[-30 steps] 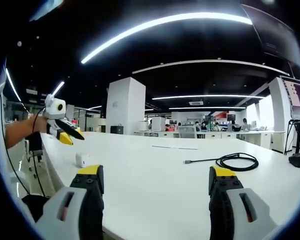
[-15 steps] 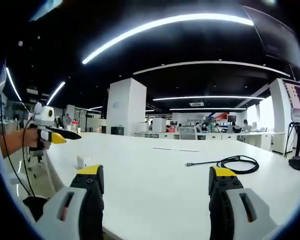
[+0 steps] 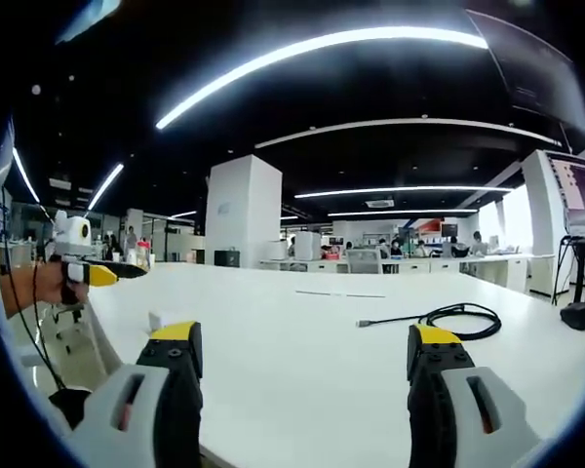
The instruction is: Plug the desk Type‑C cable into the charger adapter.
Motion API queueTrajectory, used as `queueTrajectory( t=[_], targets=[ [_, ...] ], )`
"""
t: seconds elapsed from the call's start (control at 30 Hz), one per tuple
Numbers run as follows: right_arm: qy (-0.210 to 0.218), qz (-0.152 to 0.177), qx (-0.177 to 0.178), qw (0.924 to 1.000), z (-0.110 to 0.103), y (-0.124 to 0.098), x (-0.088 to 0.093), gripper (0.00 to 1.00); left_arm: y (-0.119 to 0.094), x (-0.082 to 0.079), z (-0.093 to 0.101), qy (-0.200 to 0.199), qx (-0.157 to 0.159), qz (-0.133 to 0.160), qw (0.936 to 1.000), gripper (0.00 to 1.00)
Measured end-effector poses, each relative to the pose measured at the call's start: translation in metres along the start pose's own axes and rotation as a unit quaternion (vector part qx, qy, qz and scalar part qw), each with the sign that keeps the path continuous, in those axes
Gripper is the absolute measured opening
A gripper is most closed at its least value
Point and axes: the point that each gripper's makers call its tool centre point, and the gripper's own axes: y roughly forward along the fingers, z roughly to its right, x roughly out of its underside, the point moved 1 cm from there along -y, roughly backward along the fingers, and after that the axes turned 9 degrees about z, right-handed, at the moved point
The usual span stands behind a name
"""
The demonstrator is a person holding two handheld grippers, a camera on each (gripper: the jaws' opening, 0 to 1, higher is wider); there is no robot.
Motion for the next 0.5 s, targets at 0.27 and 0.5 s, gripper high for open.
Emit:
queueTrajectory(
  t=[0.27, 0.5],
  targets=[
    [0.005, 0.003, 0.005, 1.0, 0.002, -0.001, -0.003, 0.88, -0.006, -0.006, -0.007, 0.005, -0.059, 0.02, 0.998, 0.91],
    [0.007, 0.006, 0.012, 0.9999, 0.005, 0.001, -0.008, 0.88, -0.003, -0.018, -0.008, 0.012, -0.073, 0.013, 0.9972, 0.91]
  ],
)
